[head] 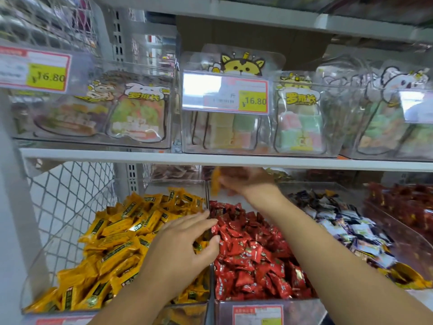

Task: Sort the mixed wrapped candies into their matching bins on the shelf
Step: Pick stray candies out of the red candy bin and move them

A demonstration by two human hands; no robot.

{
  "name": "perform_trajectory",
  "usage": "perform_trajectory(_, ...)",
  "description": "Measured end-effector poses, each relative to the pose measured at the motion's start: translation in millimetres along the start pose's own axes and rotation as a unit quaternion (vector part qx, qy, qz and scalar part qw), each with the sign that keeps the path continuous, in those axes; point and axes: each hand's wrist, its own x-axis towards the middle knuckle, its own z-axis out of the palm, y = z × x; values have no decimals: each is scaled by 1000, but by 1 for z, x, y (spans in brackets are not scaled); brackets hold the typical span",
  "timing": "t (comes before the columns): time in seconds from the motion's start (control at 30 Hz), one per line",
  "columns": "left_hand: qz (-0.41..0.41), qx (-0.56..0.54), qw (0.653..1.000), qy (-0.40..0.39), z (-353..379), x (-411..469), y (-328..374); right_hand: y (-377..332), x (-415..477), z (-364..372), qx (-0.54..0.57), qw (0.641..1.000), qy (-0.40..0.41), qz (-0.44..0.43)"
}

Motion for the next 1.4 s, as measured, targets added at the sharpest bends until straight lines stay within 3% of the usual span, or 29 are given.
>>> perform_trajectory(0.07, 4, 14, 1000, -2, -2, 0, 1, 2, 18, 3, -96, 995, -14, 28)
perform_trajectory(0.17, 6, 22, 1000, -4, -3, 0, 2, 28, 40, -6, -338, 935, -105, 12)
perform_trajectory(0.27, 12, 25, 1000, -5, -3, 2, 1, 62, 50, 9, -447, 870, -202, 48)
perform_trajectory(0.33, 12, 20, 1000, -3, -3, 3, 1, 80, 53, 21, -485, 849, -206, 45)
perform_trajectory(0.4, 11, 12, 1000, 1, -3, 4, 1, 93, 54, 25, -470, 865, -172, 39)
perform_trajectory(0.53, 11, 12, 1000, 4, -2, 2, 1, 86, 51, 5, -307, 945, -95, 61)
perform_trajectory(0.63, 7, 7, 1000, 1, -1, 1, 1, 74, 53, -24, -264, 964, -9, 33)
perform_trajectory(0.7, 4, 7, 1000, 3, 0, 1, 2, 77, 53, -32, -302, 951, -10, 59)
perform_trajectory(0.9, 5, 14, 1000, 4, 0, 2, 2, 110, 52, -10, -368, 906, -159, 138)
perform_trajectory(1.03, 6, 12, 1000, 4, 1, 2, 0, 112, 51, -9, -422, 872, -183, 167)
perform_trajectory(1.2, 5, 1, 1000, 15, 1, 3, 0, 109, 50, -16, -433, 873, -154, 161)
perform_trajectory(1.4, 4, -3, 1000, 21, -1, 0, 2, 99, 34, -27, -476, 844, -181, 168)
